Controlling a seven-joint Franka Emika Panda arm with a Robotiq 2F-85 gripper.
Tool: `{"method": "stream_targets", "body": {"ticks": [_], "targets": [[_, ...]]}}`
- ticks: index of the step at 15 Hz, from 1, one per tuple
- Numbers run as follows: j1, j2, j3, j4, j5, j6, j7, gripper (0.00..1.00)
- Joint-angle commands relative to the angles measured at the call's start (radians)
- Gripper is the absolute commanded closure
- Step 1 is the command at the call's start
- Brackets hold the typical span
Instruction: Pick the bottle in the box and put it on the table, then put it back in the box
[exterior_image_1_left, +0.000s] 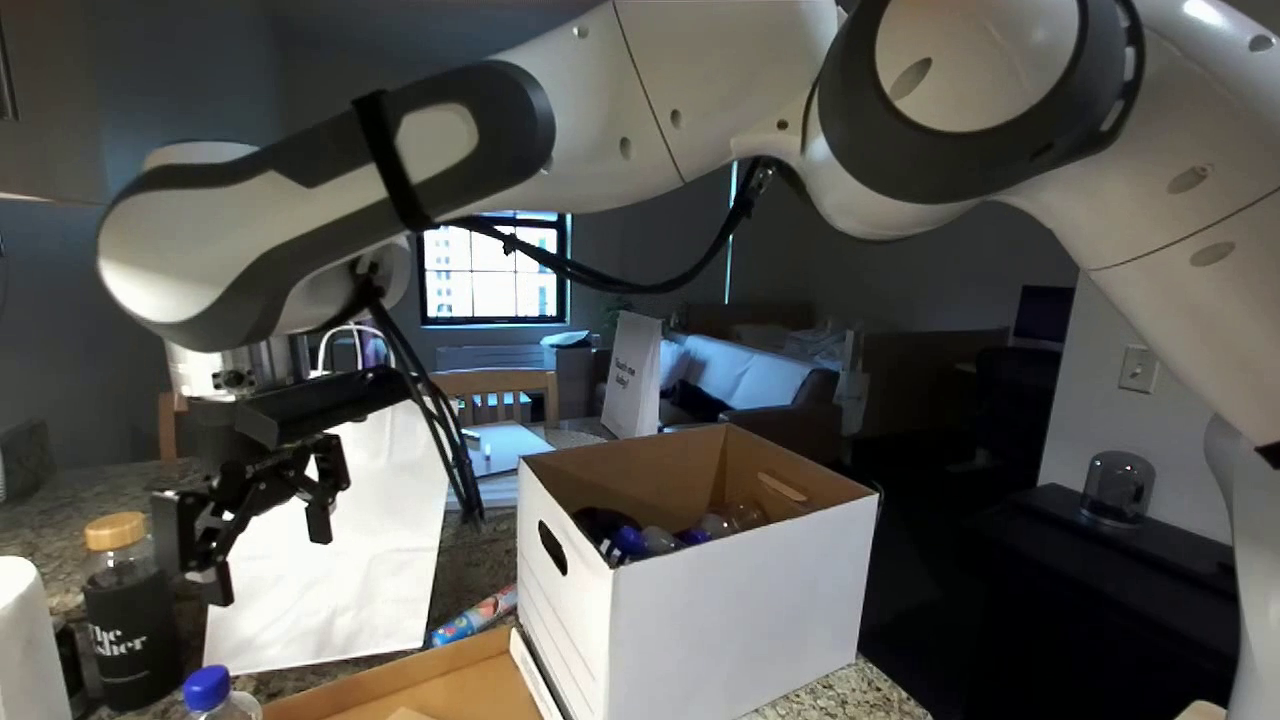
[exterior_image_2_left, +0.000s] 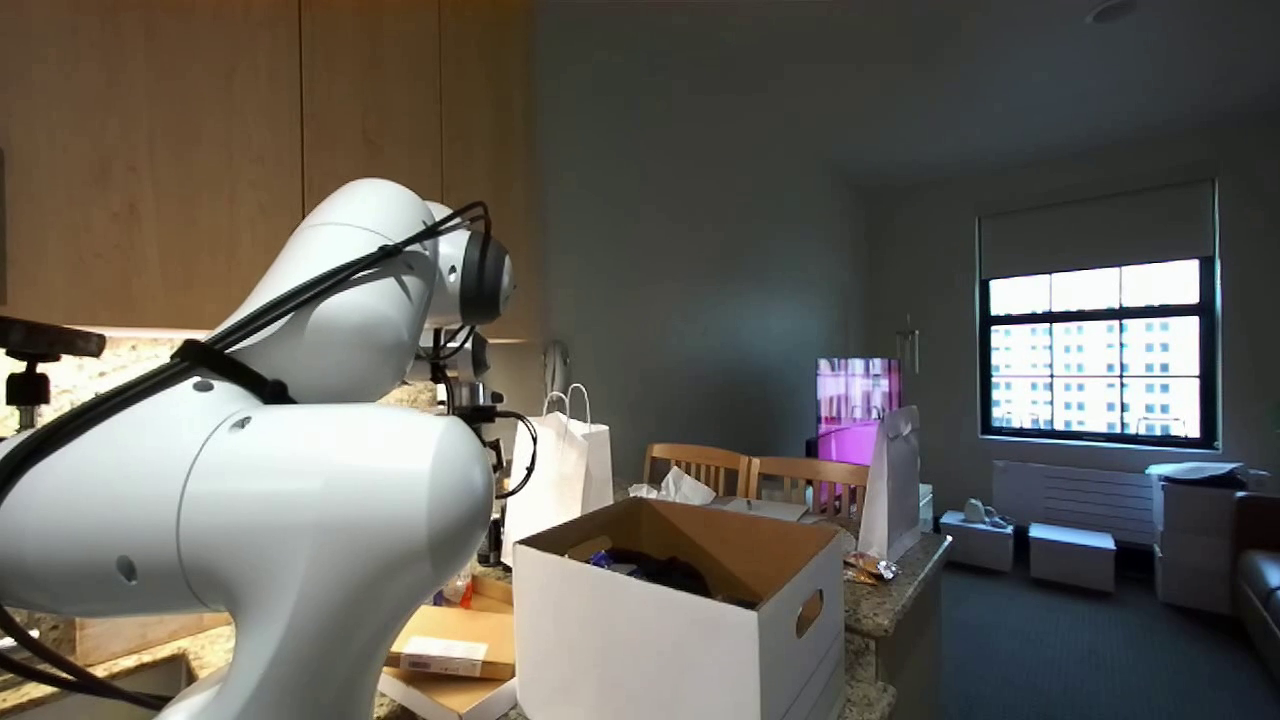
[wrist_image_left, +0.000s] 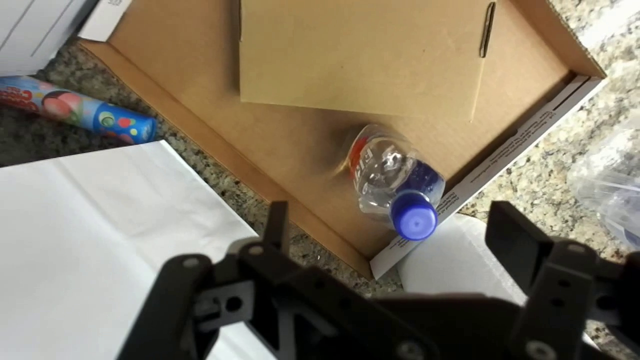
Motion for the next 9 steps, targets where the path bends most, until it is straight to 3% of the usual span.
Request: {"method": "stream_targets", "body": {"ticks": [1, 9], "targets": [[-0.018, -0.079, -0.014, -0.017, -0.016, -0.083, -0.034, 0.00], [-0.070, -0.222, -0.060, -0.047, 0.009, -0.199, -0.008, 0.00]]}}
